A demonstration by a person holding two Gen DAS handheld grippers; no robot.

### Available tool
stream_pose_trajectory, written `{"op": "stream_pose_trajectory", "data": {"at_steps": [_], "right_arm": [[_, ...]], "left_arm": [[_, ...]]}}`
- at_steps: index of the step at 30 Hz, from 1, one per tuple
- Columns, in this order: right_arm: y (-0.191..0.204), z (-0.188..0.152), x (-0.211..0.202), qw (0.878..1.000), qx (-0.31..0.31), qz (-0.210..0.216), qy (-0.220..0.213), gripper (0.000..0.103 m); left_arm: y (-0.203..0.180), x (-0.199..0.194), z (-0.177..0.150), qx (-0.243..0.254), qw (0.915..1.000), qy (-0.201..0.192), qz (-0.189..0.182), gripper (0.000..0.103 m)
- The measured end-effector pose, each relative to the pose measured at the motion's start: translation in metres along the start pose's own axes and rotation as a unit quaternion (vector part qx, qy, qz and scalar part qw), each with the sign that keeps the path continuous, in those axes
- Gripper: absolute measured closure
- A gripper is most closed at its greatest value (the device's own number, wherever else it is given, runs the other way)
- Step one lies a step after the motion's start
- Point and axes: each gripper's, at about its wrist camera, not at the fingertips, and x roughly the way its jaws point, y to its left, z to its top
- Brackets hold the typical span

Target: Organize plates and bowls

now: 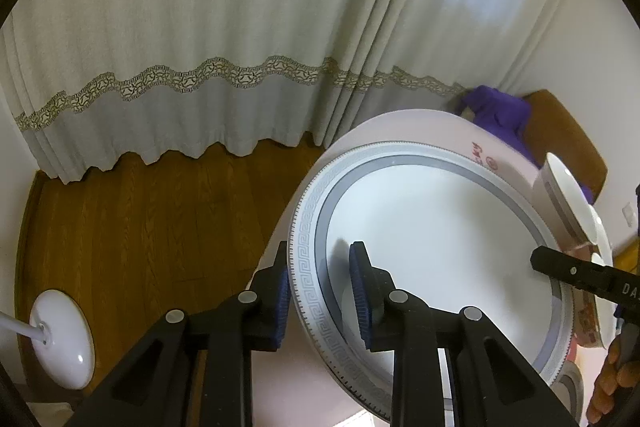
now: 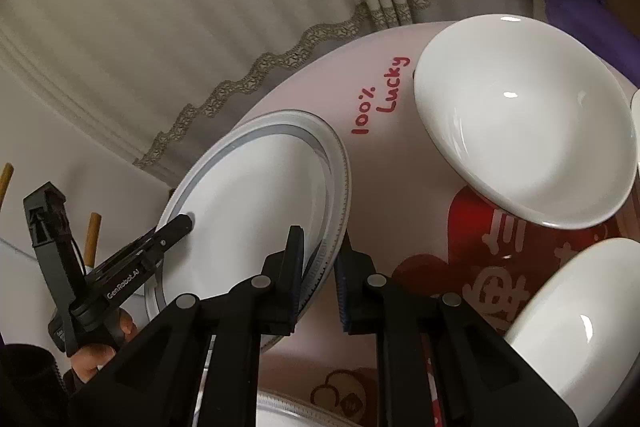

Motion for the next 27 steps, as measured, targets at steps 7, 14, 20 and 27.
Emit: {"op": "stream_pose_trajectory", "data": {"at_steps": [7,14,20,27], "right_arm": [[-0.002,-0.006,-0.013,1.000,0.002,0.018,-0.010,0.089],[-0.004,-0.013,-0.023,0.999,0.009,0.029,-0.020,0.089],[-0.003,-0.015,-0.036,0.999,0.005,0.038,-0.029,0.089],[0.004,-0.034,-0.062,0.998,-0.007,0.043,-0.047,0.089]], "left_arm": [[-0.005,-0.022,-0.013,0.013,0.9998,-0.016,0.000,0.080],[-0.012,-0.039,-0.019,0.024,0.9993,-0.028,0.001,0.081],[-0.014,-0.056,-0.028,0.022,0.9990,-0.039,-0.001,0.081],[-0.025,-0.091,-0.053,0.031,0.9975,-0.063,0.003,0.081]]}}
